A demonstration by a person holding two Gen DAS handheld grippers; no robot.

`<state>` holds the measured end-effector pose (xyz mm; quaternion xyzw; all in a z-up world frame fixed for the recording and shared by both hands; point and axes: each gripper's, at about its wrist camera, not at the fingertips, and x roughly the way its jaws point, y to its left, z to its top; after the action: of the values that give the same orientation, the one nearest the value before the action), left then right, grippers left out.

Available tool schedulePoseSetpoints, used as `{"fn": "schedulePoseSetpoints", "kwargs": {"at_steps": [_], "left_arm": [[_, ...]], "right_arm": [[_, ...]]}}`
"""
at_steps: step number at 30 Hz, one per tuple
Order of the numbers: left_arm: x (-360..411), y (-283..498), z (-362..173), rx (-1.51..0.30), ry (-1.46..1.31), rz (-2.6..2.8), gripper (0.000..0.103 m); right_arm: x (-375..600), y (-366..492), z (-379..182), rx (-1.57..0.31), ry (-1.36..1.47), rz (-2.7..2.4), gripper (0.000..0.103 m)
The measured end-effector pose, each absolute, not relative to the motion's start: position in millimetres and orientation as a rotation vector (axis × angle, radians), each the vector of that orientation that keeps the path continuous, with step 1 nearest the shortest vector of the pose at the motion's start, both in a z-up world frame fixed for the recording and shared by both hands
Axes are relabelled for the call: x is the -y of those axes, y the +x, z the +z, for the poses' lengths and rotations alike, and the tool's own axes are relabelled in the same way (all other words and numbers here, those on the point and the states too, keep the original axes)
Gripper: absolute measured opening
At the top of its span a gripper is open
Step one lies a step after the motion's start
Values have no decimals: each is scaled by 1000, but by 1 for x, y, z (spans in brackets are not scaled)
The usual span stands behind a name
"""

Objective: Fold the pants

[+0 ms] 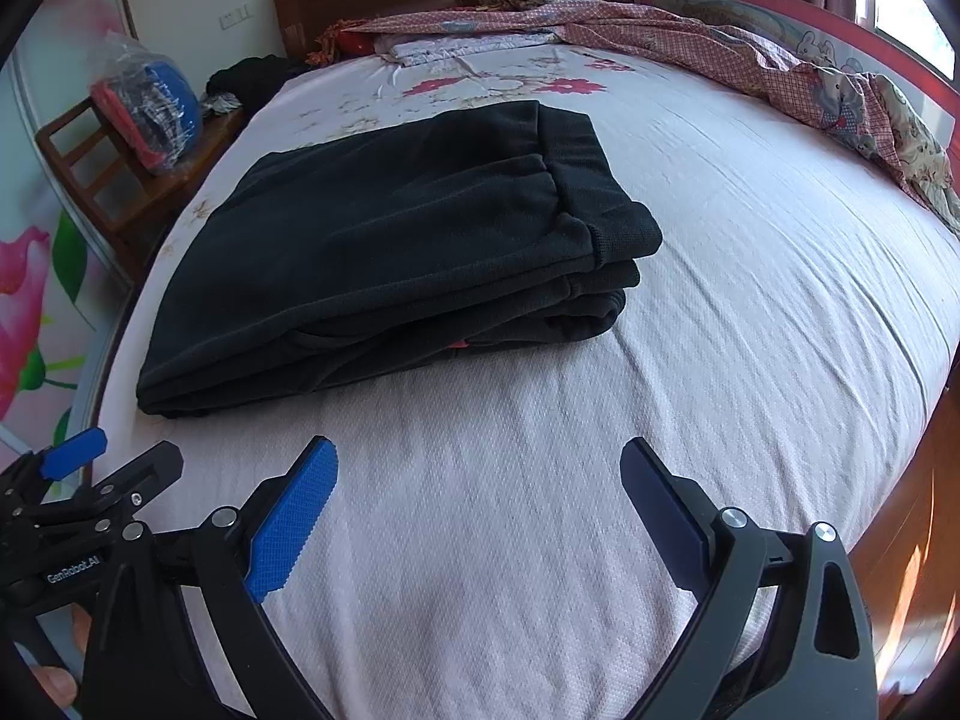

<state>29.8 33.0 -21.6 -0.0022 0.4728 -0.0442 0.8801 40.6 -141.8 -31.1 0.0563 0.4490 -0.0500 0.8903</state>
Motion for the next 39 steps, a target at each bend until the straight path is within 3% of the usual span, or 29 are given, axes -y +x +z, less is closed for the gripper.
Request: {"fn": "schedulePoseSetpoints", "kwargs": {"at_steps": [20, 25, 31, 39], "left_arm": [[-40, 9, 40, -856, 11, -135, 101], [-39, 12, 45, -918, 15, -99, 101], [-38, 1, 54, -828, 27, -55, 101], [-47, 8, 45, -878, -26, -18, 101]], "right_arm": [[169, 17, -34, -996, 205, -124, 95], [175, 3, -40, -1035, 196, -138, 95], [173, 3, -46, -1059, 193, -123, 95], [167, 7, -49, -1076, 191, -108, 95]]}}
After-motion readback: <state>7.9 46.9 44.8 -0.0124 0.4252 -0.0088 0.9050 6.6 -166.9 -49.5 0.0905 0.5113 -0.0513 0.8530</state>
